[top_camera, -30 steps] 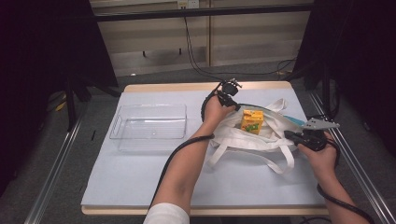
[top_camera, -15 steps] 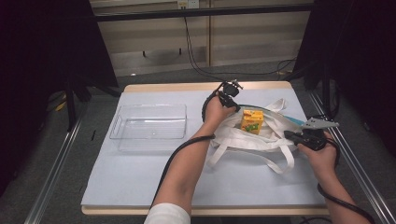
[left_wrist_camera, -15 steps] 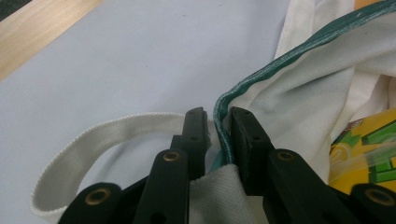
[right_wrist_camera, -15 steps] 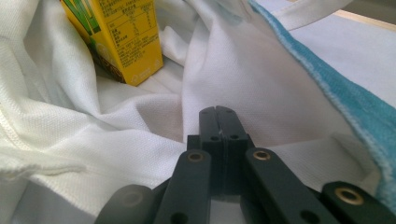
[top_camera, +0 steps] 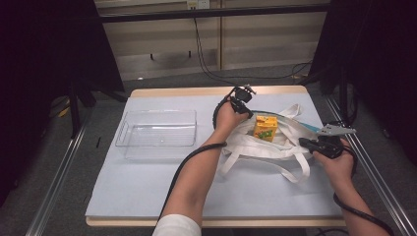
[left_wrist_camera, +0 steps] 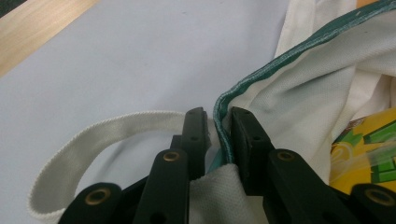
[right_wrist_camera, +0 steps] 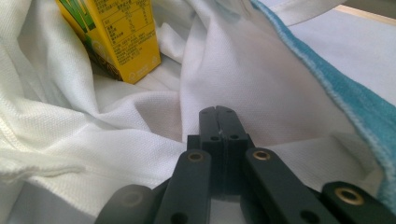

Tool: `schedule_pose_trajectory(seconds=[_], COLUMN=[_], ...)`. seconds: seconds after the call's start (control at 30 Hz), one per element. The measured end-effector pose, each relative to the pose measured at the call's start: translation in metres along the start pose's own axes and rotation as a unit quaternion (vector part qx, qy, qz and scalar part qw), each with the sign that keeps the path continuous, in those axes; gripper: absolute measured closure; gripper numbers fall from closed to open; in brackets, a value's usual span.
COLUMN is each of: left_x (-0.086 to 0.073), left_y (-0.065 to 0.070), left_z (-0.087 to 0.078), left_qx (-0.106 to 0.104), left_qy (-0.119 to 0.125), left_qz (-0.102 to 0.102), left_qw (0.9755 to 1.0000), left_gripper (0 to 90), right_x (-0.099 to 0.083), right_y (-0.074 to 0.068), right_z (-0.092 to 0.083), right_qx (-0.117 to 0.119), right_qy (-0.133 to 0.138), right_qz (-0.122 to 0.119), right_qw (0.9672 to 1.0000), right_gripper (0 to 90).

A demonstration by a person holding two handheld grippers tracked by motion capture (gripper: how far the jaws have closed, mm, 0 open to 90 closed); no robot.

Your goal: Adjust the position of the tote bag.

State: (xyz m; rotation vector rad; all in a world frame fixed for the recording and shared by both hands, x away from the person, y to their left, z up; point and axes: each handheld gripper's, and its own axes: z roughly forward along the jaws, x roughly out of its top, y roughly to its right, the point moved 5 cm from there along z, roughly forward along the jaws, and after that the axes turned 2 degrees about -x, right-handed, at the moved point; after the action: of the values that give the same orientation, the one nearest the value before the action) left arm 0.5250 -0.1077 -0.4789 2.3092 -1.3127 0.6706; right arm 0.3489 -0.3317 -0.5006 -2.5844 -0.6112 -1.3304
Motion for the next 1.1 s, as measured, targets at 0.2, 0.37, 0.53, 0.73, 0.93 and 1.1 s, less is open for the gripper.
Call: schedule_pose_trajectory(seconds=[0.2,0.37,0.53,0.73,0.93,1.1], left_x=[0.002,0.004,0.008,0.011,0.012,0.014], left_y=[0.001,0.002,0.005,0.008,0.01,0.012], left_z=[-0.005,-0.011,-0.022,-0.031,-0.036,-0.04], left_qx=[0.0,0.001,0.002,-0.001,-0.007,-0.016], left_qy=[0.005,0.012,0.024,0.032,0.035,0.034], left_qz=[0.0,0.005,0.005,0.01,0.012,0.018], left_qw=[1.0,0.9999,0.9997,0.9994,0.9993,0.9991], left_gripper=[73.1,69.9,64.2,60.0,55.0,50.7], right_x=[0.001,0.004,0.01,0.016,0.021,0.022], right_y=[-0.001,-0.003,-0.007,-0.012,-0.017,-0.022], right_z=[-0.001,-0.005,-0.011,-0.017,-0.022,-0.024], right_qx=[-0.005,-0.004,-0.002,-0.001,0.002,0.003], right_qy=[0.005,0.014,0.022,0.036,0.043,0.047], right_qz=[0.0,0.001,0.006,0.002,0.008,0.002], right_qw=[1.0,0.9999,0.9997,0.9994,0.999,0.9989], right_gripper=[89.8,85.7,81.3,78.3,70.7,68.6])
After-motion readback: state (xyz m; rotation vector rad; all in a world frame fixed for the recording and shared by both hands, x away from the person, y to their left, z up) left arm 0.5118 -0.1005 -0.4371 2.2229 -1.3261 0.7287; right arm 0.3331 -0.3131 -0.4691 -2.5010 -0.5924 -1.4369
